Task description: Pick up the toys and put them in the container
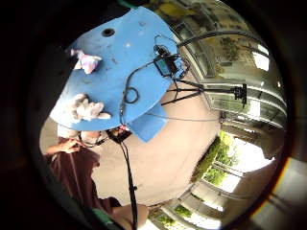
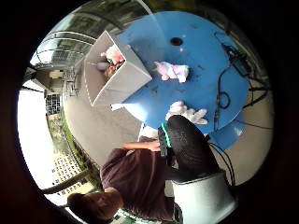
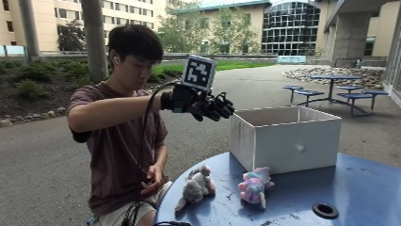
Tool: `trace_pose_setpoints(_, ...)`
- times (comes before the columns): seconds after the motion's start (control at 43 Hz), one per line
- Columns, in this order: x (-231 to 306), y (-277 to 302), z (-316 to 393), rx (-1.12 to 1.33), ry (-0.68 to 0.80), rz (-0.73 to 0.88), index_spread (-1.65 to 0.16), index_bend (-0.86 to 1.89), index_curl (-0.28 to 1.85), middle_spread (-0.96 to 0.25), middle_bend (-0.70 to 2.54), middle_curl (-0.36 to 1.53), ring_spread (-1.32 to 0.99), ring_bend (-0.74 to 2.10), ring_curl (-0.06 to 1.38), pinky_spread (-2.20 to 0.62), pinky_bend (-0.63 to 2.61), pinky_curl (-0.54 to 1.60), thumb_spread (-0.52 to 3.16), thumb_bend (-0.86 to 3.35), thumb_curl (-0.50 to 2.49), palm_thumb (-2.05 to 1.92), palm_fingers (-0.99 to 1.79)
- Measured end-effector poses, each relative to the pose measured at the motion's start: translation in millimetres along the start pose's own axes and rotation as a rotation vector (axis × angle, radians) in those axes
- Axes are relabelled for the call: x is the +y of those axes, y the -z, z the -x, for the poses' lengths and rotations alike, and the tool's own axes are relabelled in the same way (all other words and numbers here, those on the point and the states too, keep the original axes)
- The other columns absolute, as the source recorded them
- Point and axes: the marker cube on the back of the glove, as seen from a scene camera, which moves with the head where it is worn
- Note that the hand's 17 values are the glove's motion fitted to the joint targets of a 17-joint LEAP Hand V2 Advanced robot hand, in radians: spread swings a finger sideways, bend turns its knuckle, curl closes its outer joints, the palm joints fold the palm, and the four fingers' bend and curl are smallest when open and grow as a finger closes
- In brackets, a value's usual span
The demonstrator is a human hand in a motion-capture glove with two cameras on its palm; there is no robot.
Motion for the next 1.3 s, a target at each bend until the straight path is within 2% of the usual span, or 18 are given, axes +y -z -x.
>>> trace_pose_setpoints(0.116, 3, -70, 5, 0.035, 0.047, 0.037, -0.12, 0.05, 0.17, 0.04, 0.15, 0.32, 0.02, 0.28, 0.32, 0.02, 0.76, 0.34, 1.33, -0.01, 0.42, 0.09, -0.27)
trace_pose_setpoints(0.256, 6, -183, 38, 0.018, 0.25, 0.177, -0.12, 0.05, 0.16, 0.03, 0.15, 0.31, 0.01, 0.27, 0.32, 0.02, 0.74, 0.34, 1.31, -0.01, 0.4, 0.1, -0.27)
trace_pose_setpoints(0.418, -9, -267, 53, -0.041, 0.285, 0.282, -0.11, 0.05, 0.15, 0.04, 0.15, 0.3, 0.02, 0.24, 0.32, 0.01, 0.7, 0.33, 1.33, 0.03, 0.4, 0.17, -0.28)
trace_pose_setpoints(0.511, -18, -285, 56, -0.122, 0.293, 0.274, -0.08, 0.04, 0.13, 0.03, 0.25, 0.34, -0.01, 0.37, 0.36, -0.01, 0.7, 0.33, 1.48, 0.14, 0.42, 0.31, 0.01)
trace_pose_setpoints(0.651, -20, -292, 61, -0.15, 0.298, 0.219, -0.07, 0.09, 0.11, 0.01, 0.28, 0.36, -0.12, 0.59, 0.4, -0.19, 0.91, 0.35, 1.61, 0.24, 0.43, 0.44, 0.43)
trace_pose_setpoints(0.721, -19, -292, 62, -0.142, 0.31, 0.188, -0.06, 0.11, 0.11, 0.0, 0.27, 0.36, -0.17, 0.67, 0.42, -0.28, 0.97, 0.36, 1.63, 0.29, 0.43, 0.49, 0.53)
trace_pose_setpoints(0.767, -18, -293, 63, -0.142, 0.325, 0.156, -0.06, 0.11, 0.11, -0.03, 0.35, 0.4, -0.22, 0.75, 0.45, -0.33, 0.97, 0.37, 1.65, 0.33, 0.44, 0.53, 0.67)
trace_pose_setpoints(0.79, -17, -293, 64, -0.145, 0.333, 0.136, -0.05, 0.09, 0.1, -0.05, 0.45, 0.43, -0.25, 0.83, 0.48, -0.35, 0.98, 0.38, 1.66, 0.36, 0.44, 0.56, 0.87)
trace_pose_setpoints(0.814, -17, -293, 66, -0.149, 0.34, 0.115, -0.05, 0.08, 0.08, -0.05, 0.44, 0.42, -0.26, 0.82, 0.46, -0.36, 0.96, 0.36, 1.65, 0.37, 0.44, 0.56, 0.82)
trace_pose_setpoints(0.86, -18, -293, 69, -0.162, 0.347, 0.074, -0.05, 0.12, 0.08, -0.07, 0.54, 0.46, -0.28, 0.93, 0.5, -0.38, 0.97, 0.37, 1.66, 0.42, 0.46, 0.62, 1.05)
trace_pose_setpoints(0.883, -19, -292, 70, -0.168, 0.349, 0.055, -0.05, 0.08, 0.07, -0.08, 0.51, 0.46, -0.3, 0.91, 0.49, -0.4, 0.97, 0.38, 1.66, 0.44, 0.46, 0.62, 0.94)
trace_pose_setpoints(0.907, -20, -292, 72, -0.173, 0.352, 0.037, -0.04, 0.22, 0.11, -0.07, 0.71, 0.53, -0.28, 1.08, 0.56, -0.39, 0.91, 0.38, 1.62, 0.47, 0.49, 0.69, 1.4)
trace_pose_setpoints(0.953, -23, -290, 75, -0.177, 0.362, 0.01, -0.03, 0.3, 0.14, -0.1, 0.88, 0.58, -0.27, 1.13, 0.58, -0.39, 0.85, 0.38, 1.61, 0.5, 0.52, 0.75, 1.53)
trace_pose_setpoints(1.0, -27, -287, 79, -0.172, 0.374, 0.008, -0.01, 0.6, 0.23, -0.13, 0.86, 0.57, -0.25, 1.15, 0.59, -0.39, 0.78, 0.37, 1.64, 0.56, 0.55, 0.82, 1.58)
trace_pose_setpoints(1.069, -34, -280, 83, -0.182, 0.392, 0.062, 0.03, 0.83, 0.3, -0.16, 0.9, 0.59, -0.2, 1.17, 0.61, -0.39, 0.67, 0.35, 1.64, 0.65, 0.61, 0.91, 1.51)
trace_pose_setpoints(1.162, -42, -253, 79, -0.247, 0.403, 0.144, 0.1, 0.94, 0.37, -0.18, 1.11, 0.66, -0.21, 1.22, 0.63, -0.35, 0.61, 0.34, 1.54, 0.65, 0.69, 0.94, 1.46)
trace_pose_setpoints(1.186, -44, -243, 79, -0.265, 0.402, 0.144, 0.11, 1.01, 0.4, -0.2, 1.04, 0.66, -0.23, 1.21, 0.64, -0.22, 0.69, 0.36, 1.49, 0.61, 0.7, 0.89, 1.37)
trace_pose_setpoints(1.302, -53, -160, 72, -0.335, 0.375, 0.052, 0.02, 0.97, 0.43, -0.23, 1.11, 0.72, -0.29, 1.27, 0.67, -0.17, 0.79, 0.37, 1.3, 0.38, 0.71, 0.64, 1.09)
